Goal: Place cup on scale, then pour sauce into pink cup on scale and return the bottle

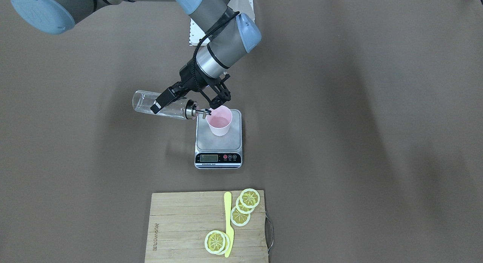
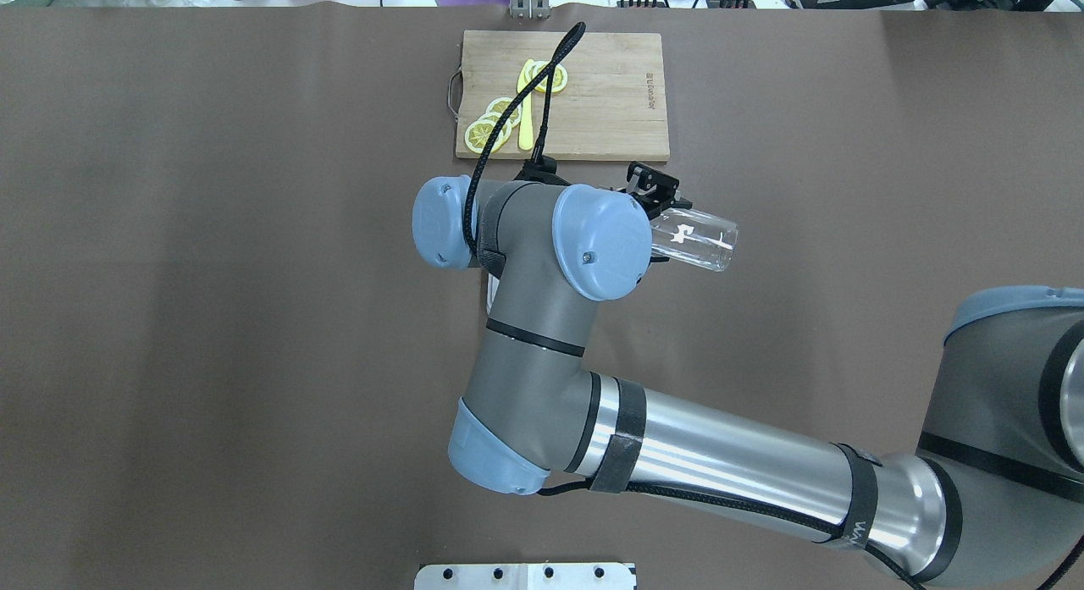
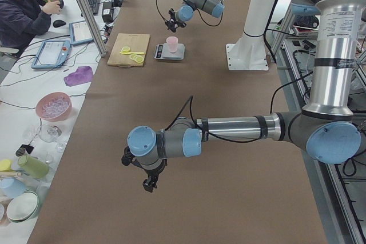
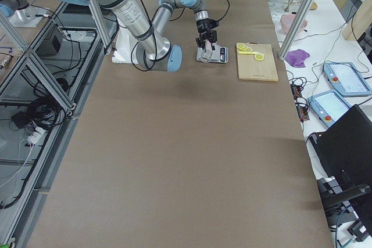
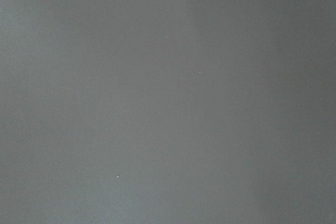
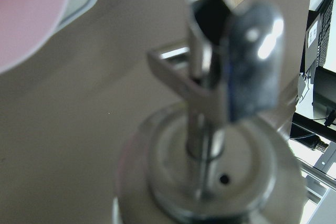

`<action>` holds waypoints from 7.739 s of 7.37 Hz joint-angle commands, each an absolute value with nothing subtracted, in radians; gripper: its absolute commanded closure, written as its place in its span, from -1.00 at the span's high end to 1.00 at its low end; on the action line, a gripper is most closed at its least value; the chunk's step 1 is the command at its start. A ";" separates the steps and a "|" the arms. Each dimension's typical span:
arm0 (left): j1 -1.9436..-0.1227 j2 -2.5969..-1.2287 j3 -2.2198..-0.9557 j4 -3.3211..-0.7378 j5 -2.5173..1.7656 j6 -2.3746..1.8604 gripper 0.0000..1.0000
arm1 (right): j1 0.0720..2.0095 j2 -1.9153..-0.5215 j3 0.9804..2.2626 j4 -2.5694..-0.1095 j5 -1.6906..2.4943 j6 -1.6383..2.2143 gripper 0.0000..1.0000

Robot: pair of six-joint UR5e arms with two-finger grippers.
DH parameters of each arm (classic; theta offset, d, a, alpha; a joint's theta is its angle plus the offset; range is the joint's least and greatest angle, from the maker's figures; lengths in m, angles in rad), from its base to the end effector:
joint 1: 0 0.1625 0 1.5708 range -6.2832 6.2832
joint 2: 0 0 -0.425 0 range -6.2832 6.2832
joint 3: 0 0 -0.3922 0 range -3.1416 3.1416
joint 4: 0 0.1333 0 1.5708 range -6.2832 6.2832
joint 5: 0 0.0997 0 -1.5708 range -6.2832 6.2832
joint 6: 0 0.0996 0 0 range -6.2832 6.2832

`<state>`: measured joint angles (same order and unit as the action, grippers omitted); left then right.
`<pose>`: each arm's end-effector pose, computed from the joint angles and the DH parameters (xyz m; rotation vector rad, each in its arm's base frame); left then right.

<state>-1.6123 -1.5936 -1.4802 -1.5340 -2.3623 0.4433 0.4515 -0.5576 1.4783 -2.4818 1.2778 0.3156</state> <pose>-0.0828 -0.4898 0.6940 0.0941 0.7954 0.3388 -0.5579 -0.4506 0.1696 0.2053 0.2203 -0.7964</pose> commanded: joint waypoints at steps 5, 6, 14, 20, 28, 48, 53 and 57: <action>-1.612 -1.592 -1.476 -1.532 -2.362 0.443 0.96 | 0.443 -0.537 1.470 -2.580 1.282 0.377 -1.00; -1.612 -1.589 -1.476 -1.532 -2.362 0.443 0.96 | 0.440 -0.532 1.470 -2.588 1.282 0.390 -1.00; -1.612 -1.588 -1.465 -1.535 -2.362 0.445 0.96 | 0.428 -0.472 1.382 -2.635 1.284 0.423 -1.00; -1.612 -1.586 -1.463 -1.539 -2.362 0.445 0.96 | 0.428 -0.459 1.382 -2.730 1.289 0.445 -1.00; -1.612 -1.583 -1.462 -1.537 -2.362 0.445 0.96 | 0.420 -0.391 1.266 -2.750 1.318 0.497 -1.00; -1.614 -1.559 -1.466 -1.546 -2.370 0.449 0.96 | 0.396 -0.350 1.190 -2.780 1.316 0.577 -1.00; -1.614 -1.557 -1.471 -1.546 -2.370 0.448 0.96 | 0.397 -0.353 1.209 -2.772 1.313 0.574 -1.00; -1.614 -1.559 -1.480 -1.546 -2.370 0.448 0.96 | 0.399 -0.398 1.279 -2.673 1.310 0.568 -1.00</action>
